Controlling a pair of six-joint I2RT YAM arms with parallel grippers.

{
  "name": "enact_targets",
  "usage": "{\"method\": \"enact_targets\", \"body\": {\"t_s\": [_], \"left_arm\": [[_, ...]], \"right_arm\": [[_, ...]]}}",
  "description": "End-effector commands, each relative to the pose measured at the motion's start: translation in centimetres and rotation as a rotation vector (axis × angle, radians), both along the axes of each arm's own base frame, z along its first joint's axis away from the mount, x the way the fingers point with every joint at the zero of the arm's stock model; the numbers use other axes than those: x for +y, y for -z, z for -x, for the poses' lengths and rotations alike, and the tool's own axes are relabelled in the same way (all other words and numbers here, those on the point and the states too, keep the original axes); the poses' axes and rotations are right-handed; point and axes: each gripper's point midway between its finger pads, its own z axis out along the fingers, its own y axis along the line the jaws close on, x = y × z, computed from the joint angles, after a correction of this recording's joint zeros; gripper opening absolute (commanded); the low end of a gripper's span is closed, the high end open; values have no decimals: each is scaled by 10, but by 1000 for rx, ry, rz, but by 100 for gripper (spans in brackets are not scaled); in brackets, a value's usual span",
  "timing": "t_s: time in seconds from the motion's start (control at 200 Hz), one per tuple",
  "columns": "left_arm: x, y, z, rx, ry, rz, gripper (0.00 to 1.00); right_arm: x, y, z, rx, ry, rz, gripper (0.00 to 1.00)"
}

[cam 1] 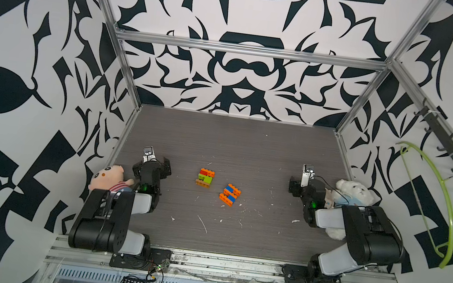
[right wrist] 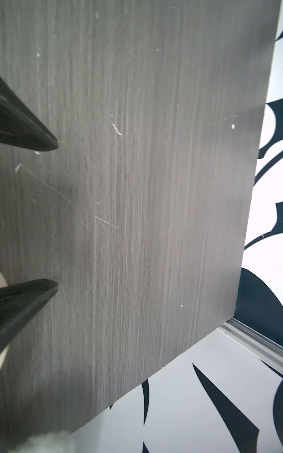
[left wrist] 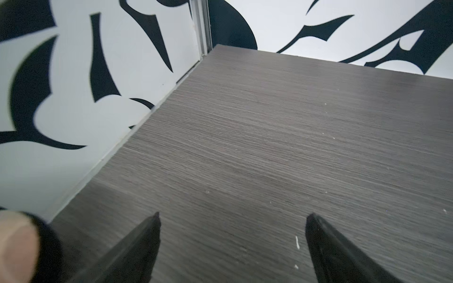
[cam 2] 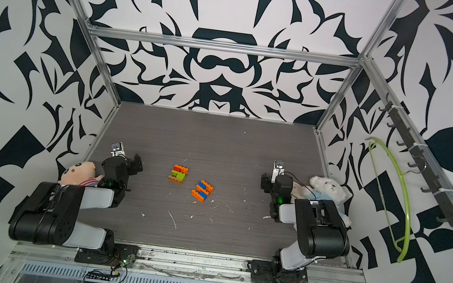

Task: Assemble the number 5 with lego
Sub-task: Reset both arms

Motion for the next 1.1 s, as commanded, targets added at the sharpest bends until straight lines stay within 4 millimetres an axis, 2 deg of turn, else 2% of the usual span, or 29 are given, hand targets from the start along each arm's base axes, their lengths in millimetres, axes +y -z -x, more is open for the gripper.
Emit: {"method": "enact_targets", "body": {"t_s": [0.0,0.085,0.105,0.12,0.14,1.095], "left_arm": [[-15,-16,-25,-80,93,20,99],[-16,-12,-25,-43,95,26,99],[-16,-12,-25,-38,94,28,99],[-16,-12,-25,-40,95,27,99],[-16,-12,-26,-46,95,24,99],[-19,-13,-25,-46,102,12,99]], "right_arm": [[2,-12,-9,-33,0,-38,88],[-3,-12,-10,-32,25,-40,91],[-3,-13,-9,-33,26,-42,93],[-3,-13,-9,-33,27,-41,99],[-3,-13,-10,-33,26,-41,100],[-4,-13,-9,-37,28,-41,100]]}}
